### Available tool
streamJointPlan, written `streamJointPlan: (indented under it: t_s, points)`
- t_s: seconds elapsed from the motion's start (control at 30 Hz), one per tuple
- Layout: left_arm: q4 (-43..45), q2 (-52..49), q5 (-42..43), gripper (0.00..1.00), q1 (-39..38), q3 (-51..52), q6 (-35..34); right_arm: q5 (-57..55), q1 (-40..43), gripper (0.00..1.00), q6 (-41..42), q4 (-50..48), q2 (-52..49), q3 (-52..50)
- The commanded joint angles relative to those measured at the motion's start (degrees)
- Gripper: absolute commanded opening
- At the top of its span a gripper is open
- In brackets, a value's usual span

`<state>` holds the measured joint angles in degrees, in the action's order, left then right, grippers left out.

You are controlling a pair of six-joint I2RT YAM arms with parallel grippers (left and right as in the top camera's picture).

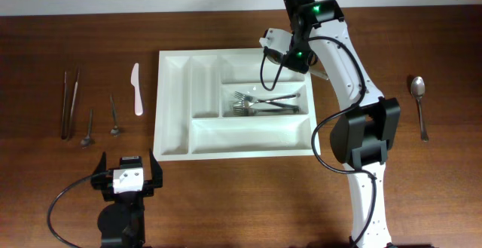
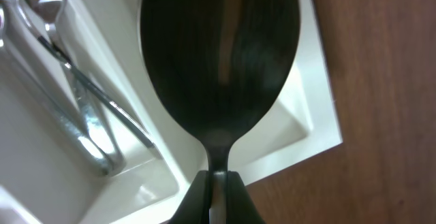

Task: Pack container
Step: 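Carry the spoon left over the tray's upper middle compartment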

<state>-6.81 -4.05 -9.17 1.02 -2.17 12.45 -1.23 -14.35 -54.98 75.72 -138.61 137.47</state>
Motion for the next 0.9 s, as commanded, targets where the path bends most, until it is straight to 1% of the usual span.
streamJointPlan:
  t_s: [0.0, 0.23, 0.4, 0.63, 0.87]
  points:
    - [0.15, 0.48, 0.59, 0.99, -0.26, 0.33, 0.48, 0.76, -0.33, 0.04, -2.12, -1.22, 1.53, 1.33]
    - [0.15, 0.48, 0.59, 0.99, -0.26, 0.33, 0.48, 0.63, -0.31, 0.04, -4.94, -2.12, 1.53, 1.33]
    - [0.15, 0.48, 0.59, 0.99, -0.26, 0.33, 0.48, 0.55, -0.31, 0.04, -10.01, -2.38, 1.53, 1.33]
    - [0.15, 0.48, 0.59, 0.99, -0.26, 0.33, 0.48, 0.57, -0.26, 0.04, -14.95, -4.0, 1.53, 1.33]
    - [0.15, 0.48, 0.59, 0.99, -0.26, 0.33, 0.48, 0.79, -0.37, 0.04, -15.13, -3.67, 1.53, 1.33]
